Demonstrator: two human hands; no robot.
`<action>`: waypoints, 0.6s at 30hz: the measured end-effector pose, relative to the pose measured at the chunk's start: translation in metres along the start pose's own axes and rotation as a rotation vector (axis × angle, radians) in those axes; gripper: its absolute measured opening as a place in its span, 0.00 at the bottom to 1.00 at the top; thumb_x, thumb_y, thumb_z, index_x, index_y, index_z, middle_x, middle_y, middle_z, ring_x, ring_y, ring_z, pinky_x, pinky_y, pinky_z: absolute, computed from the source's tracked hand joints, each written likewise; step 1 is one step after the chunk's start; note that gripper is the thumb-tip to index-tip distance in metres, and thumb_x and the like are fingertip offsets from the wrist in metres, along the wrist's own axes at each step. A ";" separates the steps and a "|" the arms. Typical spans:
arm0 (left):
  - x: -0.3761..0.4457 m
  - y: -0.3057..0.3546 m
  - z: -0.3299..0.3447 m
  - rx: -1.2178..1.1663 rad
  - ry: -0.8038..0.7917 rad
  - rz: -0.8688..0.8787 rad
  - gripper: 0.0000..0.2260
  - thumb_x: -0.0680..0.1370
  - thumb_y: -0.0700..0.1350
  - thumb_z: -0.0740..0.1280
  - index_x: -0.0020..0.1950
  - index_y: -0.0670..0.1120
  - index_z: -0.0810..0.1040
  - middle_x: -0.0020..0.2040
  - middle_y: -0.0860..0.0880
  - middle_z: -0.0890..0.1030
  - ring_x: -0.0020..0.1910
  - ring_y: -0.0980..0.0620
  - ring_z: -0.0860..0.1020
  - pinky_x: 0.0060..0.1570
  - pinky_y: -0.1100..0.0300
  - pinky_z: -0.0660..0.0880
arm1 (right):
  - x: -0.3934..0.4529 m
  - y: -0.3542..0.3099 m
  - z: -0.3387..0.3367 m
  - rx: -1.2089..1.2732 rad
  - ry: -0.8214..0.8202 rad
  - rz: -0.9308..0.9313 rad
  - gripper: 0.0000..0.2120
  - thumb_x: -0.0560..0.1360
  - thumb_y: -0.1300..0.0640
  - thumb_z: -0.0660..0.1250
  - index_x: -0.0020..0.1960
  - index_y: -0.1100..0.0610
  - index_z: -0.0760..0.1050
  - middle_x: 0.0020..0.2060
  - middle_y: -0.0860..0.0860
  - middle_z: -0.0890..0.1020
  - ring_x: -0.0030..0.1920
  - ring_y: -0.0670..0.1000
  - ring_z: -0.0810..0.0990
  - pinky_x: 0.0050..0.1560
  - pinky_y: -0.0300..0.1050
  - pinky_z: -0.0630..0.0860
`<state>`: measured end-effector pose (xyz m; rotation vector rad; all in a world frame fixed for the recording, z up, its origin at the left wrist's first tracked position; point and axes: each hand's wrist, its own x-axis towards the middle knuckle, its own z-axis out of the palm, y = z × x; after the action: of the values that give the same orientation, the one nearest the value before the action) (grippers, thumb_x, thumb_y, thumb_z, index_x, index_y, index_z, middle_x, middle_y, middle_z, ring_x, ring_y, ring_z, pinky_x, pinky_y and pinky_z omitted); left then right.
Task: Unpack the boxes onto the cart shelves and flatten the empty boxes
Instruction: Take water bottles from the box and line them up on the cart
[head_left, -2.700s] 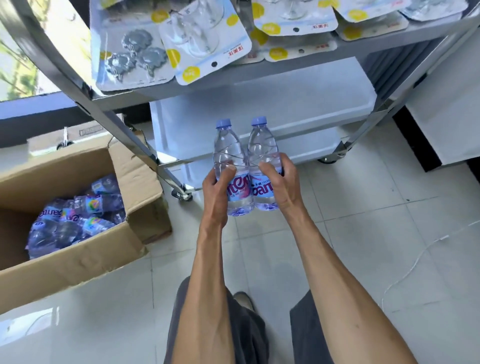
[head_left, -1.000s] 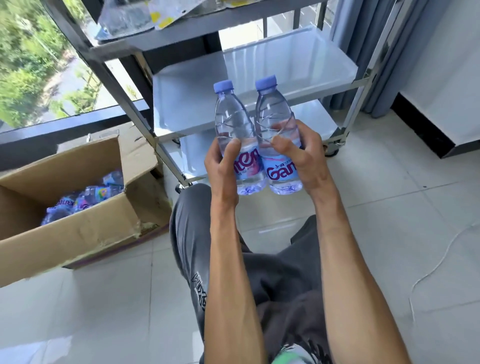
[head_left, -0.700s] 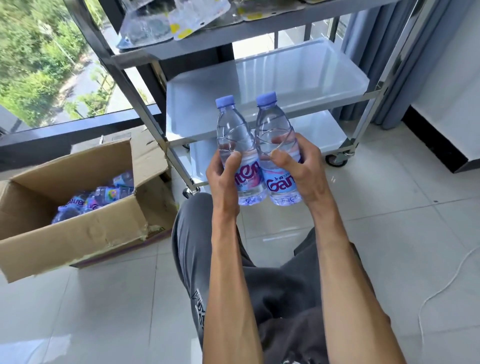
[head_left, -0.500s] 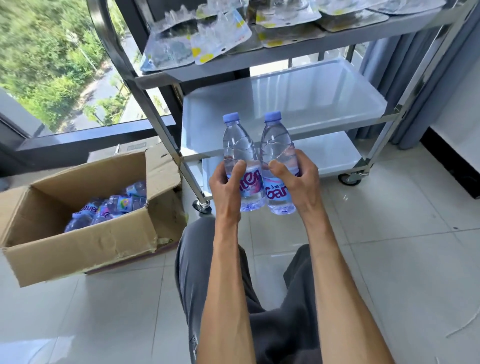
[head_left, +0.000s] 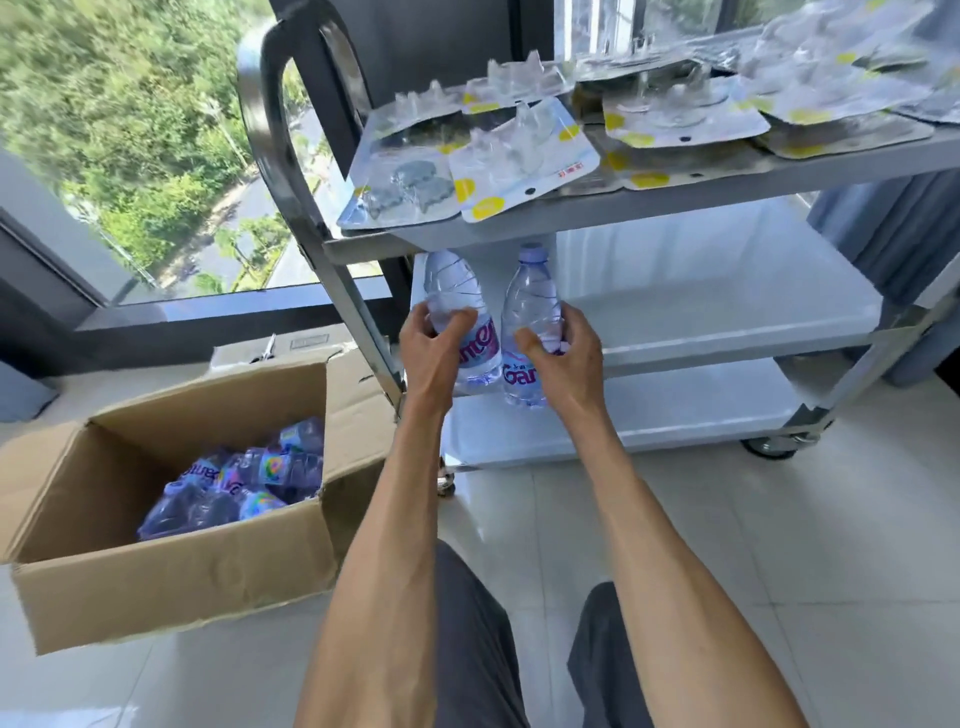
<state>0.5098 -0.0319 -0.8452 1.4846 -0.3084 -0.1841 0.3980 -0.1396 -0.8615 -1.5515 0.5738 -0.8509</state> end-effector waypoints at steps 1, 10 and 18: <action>0.010 -0.001 -0.001 0.004 0.011 0.000 0.16 0.70 0.43 0.74 0.56 0.43 0.79 0.49 0.45 0.84 0.45 0.51 0.84 0.41 0.61 0.80 | 0.008 0.000 0.007 -0.005 -0.009 -0.029 0.16 0.71 0.55 0.73 0.58 0.54 0.77 0.48 0.45 0.83 0.46 0.42 0.82 0.44 0.36 0.77; 0.059 -0.015 0.010 0.031 0.036 -0.034 0.27 0.63 0.43 0.74 0.61 0.41 0.73 0.52 0.44 0.82 0.49 0.48 0.82 0.47 0.57 0.80 | 0.057 0.019 0.054 -0.084 0.028 -0.094 0.29 0.75 0.60 0.73 0.72 0.62 0.67 0.66 0.58 0.75 0.67 0.54 0.74 0.67 0.47 0.70; 0.078 -0.046 0.013 0.003 0.007 0.100 0.24 0.66 0.44 0.69 0.62 0.46 0.74 0.52 0.49 0.82 0.50 0.53 0.82 0.48 0.58 0.79 | 0.084 0.050 0.057 -0.059 -0.068 -0.156 0.30 0.77 0.54 0.70 0.76 0.54 0.63 0.69 0.49 0.74 0.67 0.48 0.74 0.66 0.44 0.72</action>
<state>0.5824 -0.0715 -0.8834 1.4691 -0.3768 -0.0984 0.4988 -0.1771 -0.8951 -1.6898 0.4359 -0.9016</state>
